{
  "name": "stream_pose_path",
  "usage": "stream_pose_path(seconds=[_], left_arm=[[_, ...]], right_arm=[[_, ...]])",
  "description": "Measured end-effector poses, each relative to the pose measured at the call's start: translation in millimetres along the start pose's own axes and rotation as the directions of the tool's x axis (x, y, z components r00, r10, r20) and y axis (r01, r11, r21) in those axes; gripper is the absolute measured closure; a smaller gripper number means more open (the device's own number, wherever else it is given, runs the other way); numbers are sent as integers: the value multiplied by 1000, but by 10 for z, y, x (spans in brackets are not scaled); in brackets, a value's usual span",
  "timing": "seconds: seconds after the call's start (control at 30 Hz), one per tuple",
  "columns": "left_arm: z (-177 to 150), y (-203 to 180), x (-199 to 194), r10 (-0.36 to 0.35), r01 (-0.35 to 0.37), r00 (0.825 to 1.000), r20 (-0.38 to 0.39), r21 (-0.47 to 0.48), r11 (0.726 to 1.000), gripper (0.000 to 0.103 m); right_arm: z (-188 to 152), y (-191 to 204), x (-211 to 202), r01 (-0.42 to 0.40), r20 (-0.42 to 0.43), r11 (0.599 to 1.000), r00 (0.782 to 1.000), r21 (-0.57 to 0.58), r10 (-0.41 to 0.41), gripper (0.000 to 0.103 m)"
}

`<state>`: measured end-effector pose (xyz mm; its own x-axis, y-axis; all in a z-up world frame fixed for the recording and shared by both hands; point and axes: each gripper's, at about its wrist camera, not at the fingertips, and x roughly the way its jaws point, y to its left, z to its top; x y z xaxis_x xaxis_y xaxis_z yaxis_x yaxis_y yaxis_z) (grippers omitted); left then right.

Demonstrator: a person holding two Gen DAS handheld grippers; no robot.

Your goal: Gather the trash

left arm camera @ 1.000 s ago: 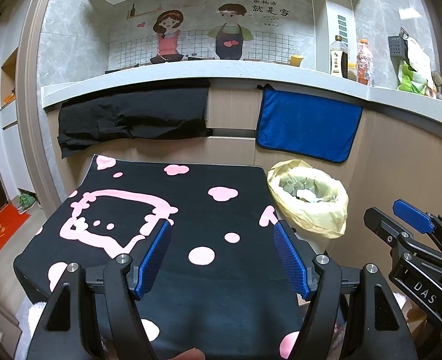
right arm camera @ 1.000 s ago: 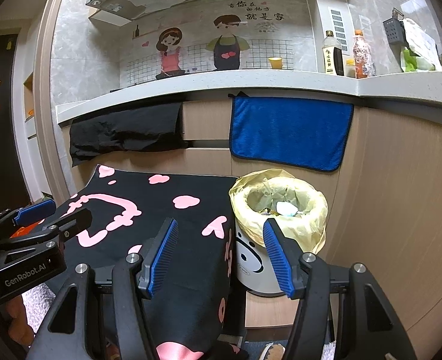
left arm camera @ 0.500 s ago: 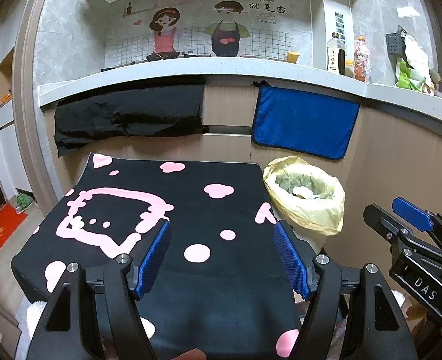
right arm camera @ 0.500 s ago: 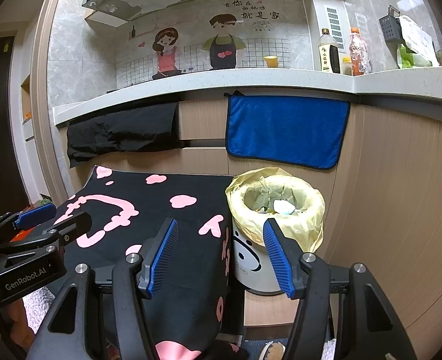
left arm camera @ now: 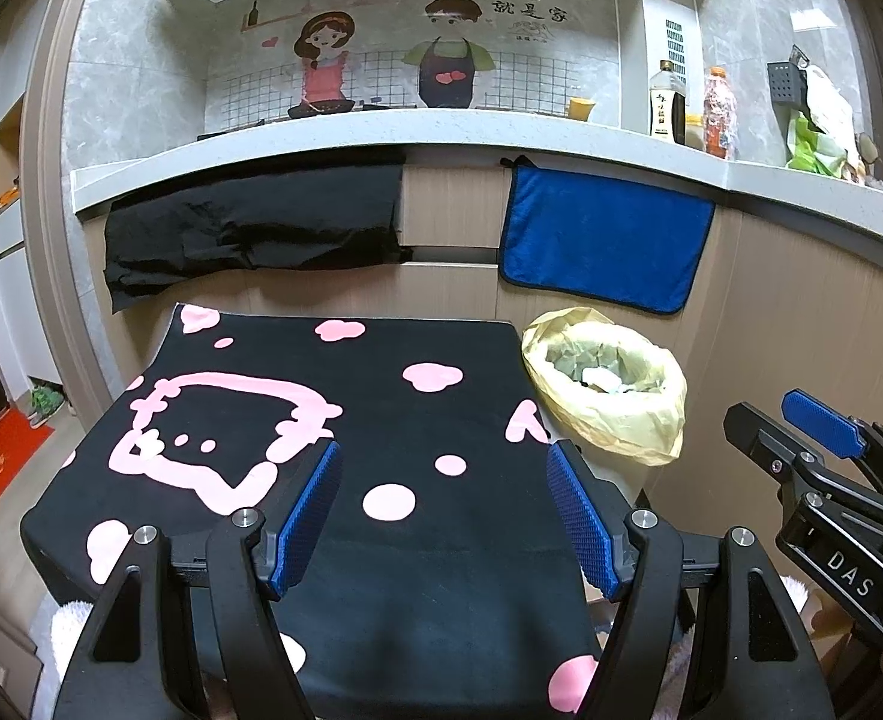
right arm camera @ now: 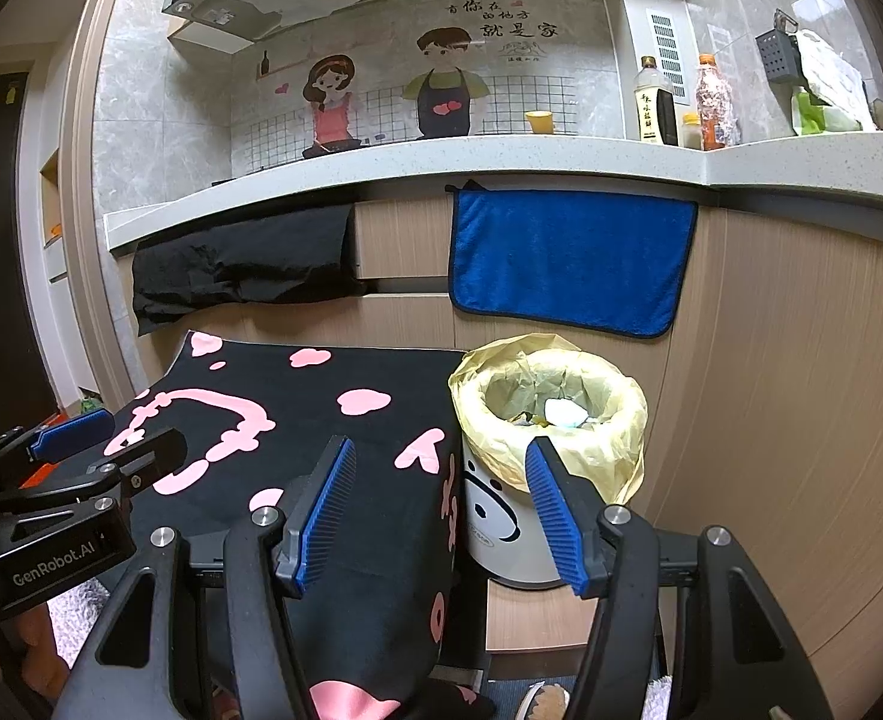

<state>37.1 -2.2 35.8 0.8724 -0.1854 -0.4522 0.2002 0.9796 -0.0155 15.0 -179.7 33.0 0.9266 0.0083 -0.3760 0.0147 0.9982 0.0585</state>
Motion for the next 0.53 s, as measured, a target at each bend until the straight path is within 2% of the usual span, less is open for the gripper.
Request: stream_pose_path(seconds=[0.53], left_arm=[[3,34,19,-12,12,1000,0,15,1000,32]], right_arm=[[-6,-30,9,0,-1,1000,1000,-1,0,46]])
